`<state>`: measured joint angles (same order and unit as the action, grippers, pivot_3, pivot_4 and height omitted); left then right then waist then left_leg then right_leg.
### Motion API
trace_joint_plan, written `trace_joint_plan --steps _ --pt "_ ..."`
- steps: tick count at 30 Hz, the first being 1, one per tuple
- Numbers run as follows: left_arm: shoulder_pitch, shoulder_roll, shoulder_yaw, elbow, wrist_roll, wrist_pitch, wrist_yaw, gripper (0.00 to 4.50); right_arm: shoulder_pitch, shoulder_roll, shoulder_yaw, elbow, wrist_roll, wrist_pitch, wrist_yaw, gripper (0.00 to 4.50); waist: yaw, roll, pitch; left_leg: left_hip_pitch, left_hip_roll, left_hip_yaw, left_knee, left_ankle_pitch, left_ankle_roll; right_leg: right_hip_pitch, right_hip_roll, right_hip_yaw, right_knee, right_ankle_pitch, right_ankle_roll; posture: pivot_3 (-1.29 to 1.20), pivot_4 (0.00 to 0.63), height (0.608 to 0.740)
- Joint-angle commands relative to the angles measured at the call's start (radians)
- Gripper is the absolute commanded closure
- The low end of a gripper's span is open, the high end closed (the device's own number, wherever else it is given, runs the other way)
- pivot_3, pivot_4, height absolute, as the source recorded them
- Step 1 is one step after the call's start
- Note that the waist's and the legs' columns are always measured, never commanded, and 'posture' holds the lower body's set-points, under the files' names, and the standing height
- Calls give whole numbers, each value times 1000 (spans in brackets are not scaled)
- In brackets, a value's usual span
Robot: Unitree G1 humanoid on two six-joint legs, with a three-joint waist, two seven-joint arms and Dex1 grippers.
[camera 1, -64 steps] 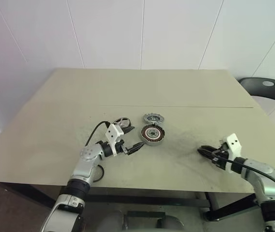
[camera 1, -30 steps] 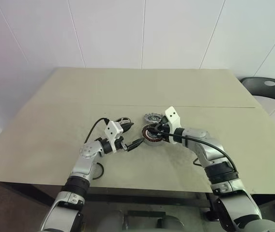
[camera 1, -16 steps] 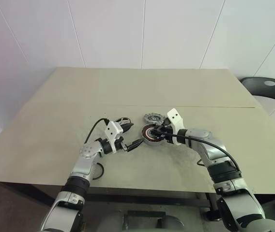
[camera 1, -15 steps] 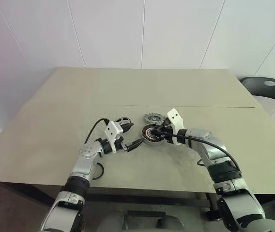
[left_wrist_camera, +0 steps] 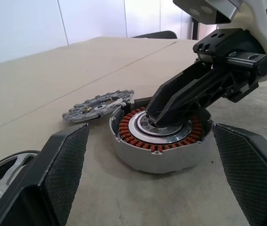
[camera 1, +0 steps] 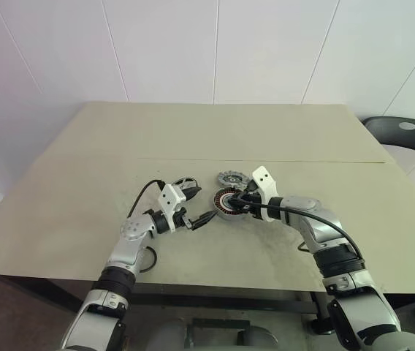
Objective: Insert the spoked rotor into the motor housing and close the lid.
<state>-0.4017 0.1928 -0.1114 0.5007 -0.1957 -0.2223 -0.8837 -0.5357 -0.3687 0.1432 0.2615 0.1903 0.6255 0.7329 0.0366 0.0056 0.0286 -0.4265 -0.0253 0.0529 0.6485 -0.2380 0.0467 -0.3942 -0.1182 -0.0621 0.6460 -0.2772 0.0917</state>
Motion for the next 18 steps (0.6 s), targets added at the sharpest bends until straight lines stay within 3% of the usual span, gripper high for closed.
trace_joint_plan --steps 1,17,18 --pt "-22 -2 1 -17 4 -14 1 0 -8 0 -7 -35 4 -6 2 3826 0 0 0 0 0 0 0 0 0 0 0 0 0 0 0 0 0 740" --pt "-13 1 -3 -26 6 -7 2 0 -5 18 -11 -36 16 -1 0 3826 0 0 0 0 0 0 0 0 0 0 0 0 0 0 0 0 0 740" --pt "-12 1 -3 -25 6 -7 2 0 -6 21 -12 -36 17 -1 -2 3476 0 0 0 0 0 0 0 0 0 0 0 0 0 0 0 0 0 740"
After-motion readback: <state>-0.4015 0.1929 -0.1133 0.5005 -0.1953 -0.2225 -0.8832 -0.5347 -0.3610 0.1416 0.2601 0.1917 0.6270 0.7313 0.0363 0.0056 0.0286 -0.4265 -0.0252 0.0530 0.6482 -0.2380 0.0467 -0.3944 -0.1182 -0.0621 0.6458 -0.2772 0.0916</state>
